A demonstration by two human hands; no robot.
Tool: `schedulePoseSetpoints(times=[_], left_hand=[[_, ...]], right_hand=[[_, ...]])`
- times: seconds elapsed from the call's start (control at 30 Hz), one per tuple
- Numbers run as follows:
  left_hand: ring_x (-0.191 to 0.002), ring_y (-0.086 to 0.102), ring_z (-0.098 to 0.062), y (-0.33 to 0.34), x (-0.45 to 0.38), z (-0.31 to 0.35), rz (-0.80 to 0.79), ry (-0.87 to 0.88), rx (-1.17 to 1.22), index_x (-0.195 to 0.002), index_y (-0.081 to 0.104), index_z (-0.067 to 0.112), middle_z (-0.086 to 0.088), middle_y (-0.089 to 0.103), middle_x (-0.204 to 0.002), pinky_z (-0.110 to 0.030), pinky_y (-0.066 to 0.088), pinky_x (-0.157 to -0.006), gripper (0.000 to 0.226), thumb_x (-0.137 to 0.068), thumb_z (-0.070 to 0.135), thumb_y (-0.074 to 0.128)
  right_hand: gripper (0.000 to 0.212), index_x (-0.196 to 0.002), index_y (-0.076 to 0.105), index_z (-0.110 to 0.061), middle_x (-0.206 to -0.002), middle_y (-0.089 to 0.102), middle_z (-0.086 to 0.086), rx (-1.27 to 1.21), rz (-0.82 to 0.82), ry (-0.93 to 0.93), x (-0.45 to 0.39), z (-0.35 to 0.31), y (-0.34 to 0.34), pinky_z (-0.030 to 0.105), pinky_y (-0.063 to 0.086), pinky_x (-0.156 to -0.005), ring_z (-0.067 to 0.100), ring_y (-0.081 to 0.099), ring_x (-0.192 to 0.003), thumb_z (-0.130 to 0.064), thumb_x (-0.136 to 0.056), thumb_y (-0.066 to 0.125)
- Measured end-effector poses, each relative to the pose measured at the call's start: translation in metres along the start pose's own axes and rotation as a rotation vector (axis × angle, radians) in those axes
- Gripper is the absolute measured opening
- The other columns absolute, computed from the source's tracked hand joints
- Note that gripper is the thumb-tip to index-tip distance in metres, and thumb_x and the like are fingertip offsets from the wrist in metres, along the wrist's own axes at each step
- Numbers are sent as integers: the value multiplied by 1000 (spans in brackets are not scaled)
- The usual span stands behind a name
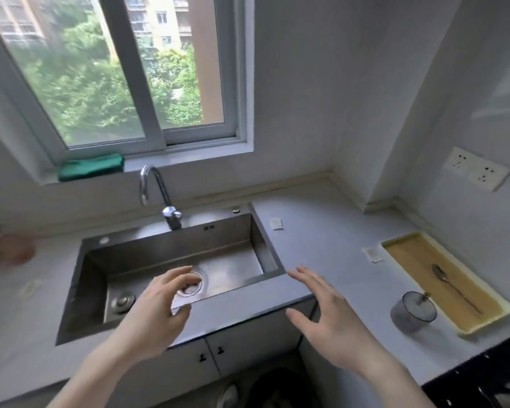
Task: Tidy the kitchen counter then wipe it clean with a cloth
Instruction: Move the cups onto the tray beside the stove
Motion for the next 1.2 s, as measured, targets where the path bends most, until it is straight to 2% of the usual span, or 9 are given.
schedulePoseSetpoints(times=[0.13, 0.2, 0.27, 0.37, 0.5, 0.6, 0.8, 1.03, 1.2], left_hand=[[-142, 31, -3, -11, 73, -46, -21, -209, -34, -129, 52, 48, 29, 35, -149, -28, 33, -116, 44, -94, 23, 62], [-143, 29, -3, -19, 99, -61, -19, -279, -40, -131, 51, 47, 28, 34, -152, -24, 32, -115, 42, -96, 25, 60], [-143, 30, -3, -26, 115, -71, -5, -321, -21, -131, 50, 48, 28, 33, -151, -17, 32, -109, 41, -97, 27, 58], [-143, 30, -2, -29, 122, -76, 20, -332, 12, -132, 49, 48, 29, 32, -152, -16, 32, -110, 41, -97, 29, 57], [-145, 25, 0, -38, 129, -91, 34, -323, 76, -136, 47, 48, 30, 28, -154, -30, 31, -121, 43, -97, 32, 56], [-146, 26, -1, -49, 134, -115, 33, -344, 93, -138, 45, 48, 31, 27, -155, -32, 31, -121, 44, -98, 34, 56], [-143, 33, -4, -90, 167, -232, 3, -456, 52, -138, 45, 48, 29, 29, -154, -32, 31, -119, 45, -97, 34, 57], [-139, 40, -10, -134, 199, -389, 4, -597, -7, -137, 53, 35, 14, 39, -152, -33, 35, -118, 45, -93, 29, 60], [-126, 52, -13, -145, 216, -457, 75, -726, 23, -138, 54, 28, 10, 48, -142, -34, 46, -106, 51, -88, 30, 67]], right_hand=[[60, -144, 31, -59, -151, 20, -44, -46, -161, -66, -2, -22, 61, 23, 28, -118, -19, 20, -135, -43, -96, 64], [61, -146, 32, -58, -152, 21, -43, -70, -208, -121, 0, -39, 87, 25, 33, -118, -21, 19, -137, -43, -96, 64], [61, -145, 34, -57, -151, 23, -43, -75, -237, -166, 0, -54, 106, 18, 28, -117, -22, 18, -139, -42, -95, 65], [60, -143, 36, -56, -148, 23, -45, -67, -263, -201, -3, -68, 125, 10, 18, -112, -25, 16, -138, -40, -94, 67], [60, -141, 37, -58, -144, 22, -49, -31, -288, -231, -14, -92, 158, 13, 24, -113, -33, 18, -128, -40, -93, 68], [59, -140, 40, -57, -145, 27, -46, -22, -293, -240, -27, -111, 185, 21, 31, -115, -21, 29, -135, -39, -92, 69], [54, -136, 47, -53, -145, 37, -39, -70, -274, -226, -59, -169, 279, 33, 37, -116, -6, 39, -137, -37, -91, 70], [49, -129, 50, -56, -142, 40, -40, -91, -267, -187, -88, -225, 373, 35, 41, -114, -7, 41, -135, -34, -91, 70], [48, -132, 51, -51, -141, 44, -35, -73, -279, -156, -96, -241, 414, 37, 41, -113, -6, 42, -133, -35, -90, 70]])
Point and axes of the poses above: each hand's wrist, its own x-axis away from the middle knuckle, its own y-axis out of the palm, z = x × y, the point moved 4 cm from there along -x, towards the middle knuckle
